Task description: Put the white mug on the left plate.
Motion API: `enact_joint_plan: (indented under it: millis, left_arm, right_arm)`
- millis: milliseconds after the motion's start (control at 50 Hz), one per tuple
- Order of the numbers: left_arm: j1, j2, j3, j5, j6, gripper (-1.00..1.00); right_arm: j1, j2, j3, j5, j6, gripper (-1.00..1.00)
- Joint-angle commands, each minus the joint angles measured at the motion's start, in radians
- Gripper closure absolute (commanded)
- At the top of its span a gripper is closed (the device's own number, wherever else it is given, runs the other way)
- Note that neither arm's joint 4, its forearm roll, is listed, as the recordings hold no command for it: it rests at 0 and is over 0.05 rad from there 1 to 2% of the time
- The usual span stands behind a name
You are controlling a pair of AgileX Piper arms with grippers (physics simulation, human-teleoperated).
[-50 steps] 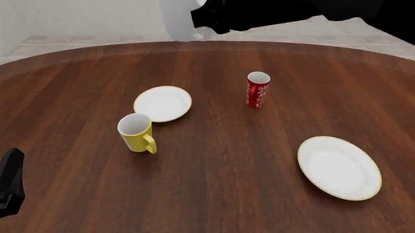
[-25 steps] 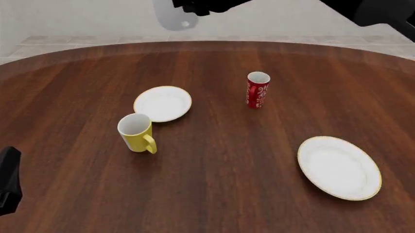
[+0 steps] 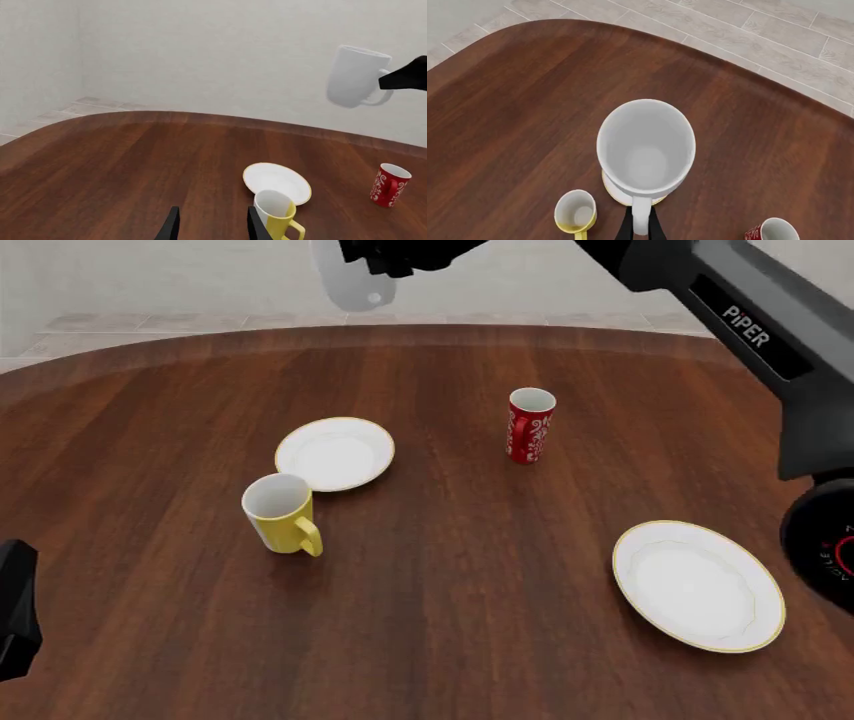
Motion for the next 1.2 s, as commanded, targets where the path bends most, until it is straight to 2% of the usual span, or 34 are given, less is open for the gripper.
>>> enact_joint_plan:
  millis: [20, 320, 420, 540, 560, 580, 660, 780, 1060, 1200]
  left_arm:
    - [0.003, 0.0, -0.001, -0.001, -0.003, -1.0]
    - [-0.002, 0.0, -0.007, -0.005, -0.01, -1.0]
    - [-0.005, 0.0, -0.006, -0.006, -0.012, -1.0]
    - [-0.005, 0.0, -0.007, -0.004, -0.013, -1.0]
    - [-0.004, 0.0, -0.007, -0.004, -0.013, -1.0]
    - [-0.003, 0.0, -0.007, -0.004, -0.012, -1.0]
    - [-0.003, 0.0, -0.008, -0.004, -0.012, -1.0]
    - [-0.004, 0.0, -0.007, -0.003, -0.009, -1.0]
    - [0.005, 0.0, -0.015, -0.006, -0.014, -1.0]
    - [0.002, 0.0, -0.015, -0.008, -0.017, -1.0]
  right_arm:
    - [0.0, 0.061, -0.095, 0.041, 0.012, 1.0]
    - [0.035, 0.079, -0.105, 0.045, 0.011, 1.0]
    - [0.031, 0.107, -0.152, 0.065, 0.047, 1.0]
    - [0.033, 0.079, -0.108, 0.026, 0.027, 1.0]
    - [0.017, 0.064, -0.087, 0.001, -0.006, 1.0]
    - [0.017, 0.068, -0.08, 0.001, -0.012, 1.0]
    - [0.017, 0.071, -0.084, -0.001, -0.016, 1.0]
    - [0.055, 0.1, -0.139, 0.04, 0.024, 1.0]
    - [0.071, 0.121, -0.142, 0.04, 0.03, 1.0]
    - [0.069, 0.159, -0.213, 0.087, 0.041, 1.0]
